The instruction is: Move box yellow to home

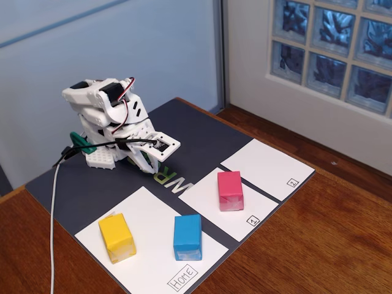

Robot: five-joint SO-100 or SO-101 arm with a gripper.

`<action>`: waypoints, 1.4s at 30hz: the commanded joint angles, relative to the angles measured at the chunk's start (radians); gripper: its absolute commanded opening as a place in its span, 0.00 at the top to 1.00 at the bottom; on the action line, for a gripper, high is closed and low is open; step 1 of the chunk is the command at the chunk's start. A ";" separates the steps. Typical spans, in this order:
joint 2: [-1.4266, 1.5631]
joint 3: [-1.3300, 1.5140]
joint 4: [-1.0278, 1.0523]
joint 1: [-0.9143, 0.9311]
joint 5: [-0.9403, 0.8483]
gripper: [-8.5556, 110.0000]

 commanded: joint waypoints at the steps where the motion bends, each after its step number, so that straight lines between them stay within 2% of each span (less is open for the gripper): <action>1: 0.054 0.008 0.057 -0.012 -0.003 0.93; 9: 0.052 0.008 0.058 0.046 0.006 0.93; 42: 0.052 0.008 0.058 0.046 0.006 0.93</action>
